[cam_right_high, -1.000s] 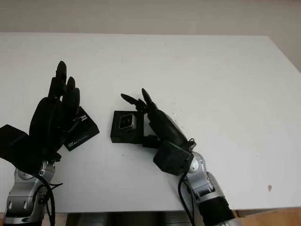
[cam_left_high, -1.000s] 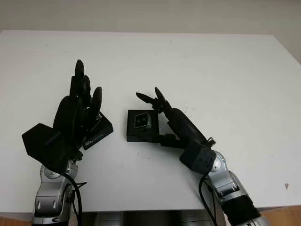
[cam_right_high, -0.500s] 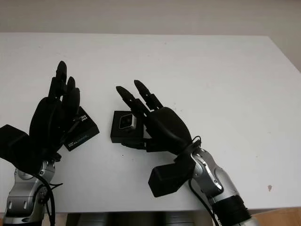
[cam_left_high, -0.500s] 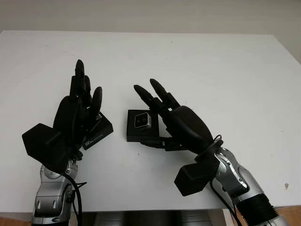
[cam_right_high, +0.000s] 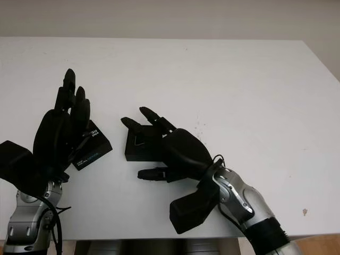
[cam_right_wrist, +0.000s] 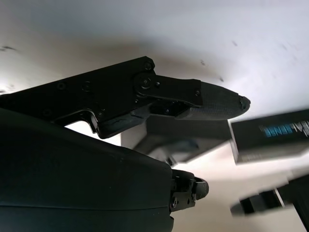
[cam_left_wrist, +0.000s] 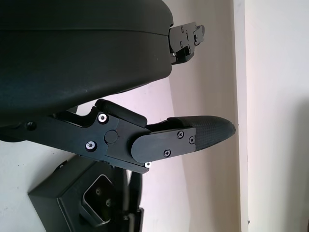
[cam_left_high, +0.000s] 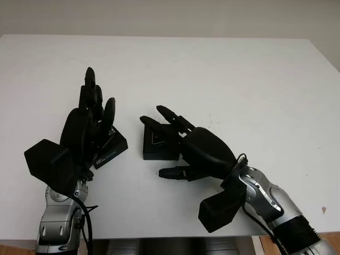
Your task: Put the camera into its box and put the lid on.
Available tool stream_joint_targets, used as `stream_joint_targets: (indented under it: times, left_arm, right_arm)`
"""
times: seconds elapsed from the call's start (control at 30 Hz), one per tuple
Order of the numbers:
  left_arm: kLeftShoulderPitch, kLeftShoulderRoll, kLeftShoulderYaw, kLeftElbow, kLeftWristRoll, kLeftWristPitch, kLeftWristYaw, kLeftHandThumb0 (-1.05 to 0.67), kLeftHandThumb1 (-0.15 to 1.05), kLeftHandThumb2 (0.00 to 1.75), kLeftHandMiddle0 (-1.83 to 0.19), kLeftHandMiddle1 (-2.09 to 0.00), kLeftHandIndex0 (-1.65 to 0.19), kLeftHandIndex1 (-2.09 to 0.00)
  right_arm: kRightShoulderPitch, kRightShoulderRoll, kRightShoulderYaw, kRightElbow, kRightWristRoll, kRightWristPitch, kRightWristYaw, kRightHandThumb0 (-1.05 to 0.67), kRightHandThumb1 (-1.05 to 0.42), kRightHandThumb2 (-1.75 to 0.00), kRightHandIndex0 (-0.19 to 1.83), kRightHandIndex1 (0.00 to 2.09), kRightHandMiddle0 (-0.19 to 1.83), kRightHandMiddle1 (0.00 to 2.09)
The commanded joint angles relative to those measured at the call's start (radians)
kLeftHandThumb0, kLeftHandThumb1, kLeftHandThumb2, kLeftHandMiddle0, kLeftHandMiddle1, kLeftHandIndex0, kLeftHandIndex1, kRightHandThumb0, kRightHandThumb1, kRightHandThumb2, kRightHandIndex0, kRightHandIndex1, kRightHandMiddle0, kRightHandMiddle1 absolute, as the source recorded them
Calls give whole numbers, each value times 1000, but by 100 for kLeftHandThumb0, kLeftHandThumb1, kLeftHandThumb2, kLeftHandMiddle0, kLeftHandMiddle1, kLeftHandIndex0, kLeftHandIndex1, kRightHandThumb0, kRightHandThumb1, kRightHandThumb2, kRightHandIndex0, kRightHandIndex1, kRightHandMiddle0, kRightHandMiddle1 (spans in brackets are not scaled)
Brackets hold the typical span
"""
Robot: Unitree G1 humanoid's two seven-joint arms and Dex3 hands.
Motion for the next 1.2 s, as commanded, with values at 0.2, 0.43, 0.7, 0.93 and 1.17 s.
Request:
stream_joint_targets:
  times: [0.2,0.43,0.7,0.93,1.17]
  left_arm:
    - [32,3,6,-53,0,7,7,-67,105,55,19,-4,18,-5]
    - [52,2,9,-79,-8,19,8,-66,105,55,19,-5,18,-5]
    - [65,4,11,-90,-9,24,8,-67,105,55,17,-6,16,-6]
    - [70,10,16,-102,-12,41,4,-67,105,54,17,-6,16,-6]
    - [70,13,18,-108,-12,48,-1,-68,105,53,17,-6,16,-6]
  right_arm:
    - [36,-56,-7,-97,4,47,91,-85,-105,-57,-3,7,7,11]
    - [95,-113,-25,-215,4,123,221,-87,-105,-53,-4,6,5,8]
    - [172,-145,-57,-291,-7,170,250,-89,-105,-52,-10,3,2,5]
    - [196,-142,-71,-324,-49,199,222,-89,-105,-51,-16,2,-3,4]
    - [195,-117,-64,-325,-96,236,168,-88,-105,-50,-19,0,-13,1]
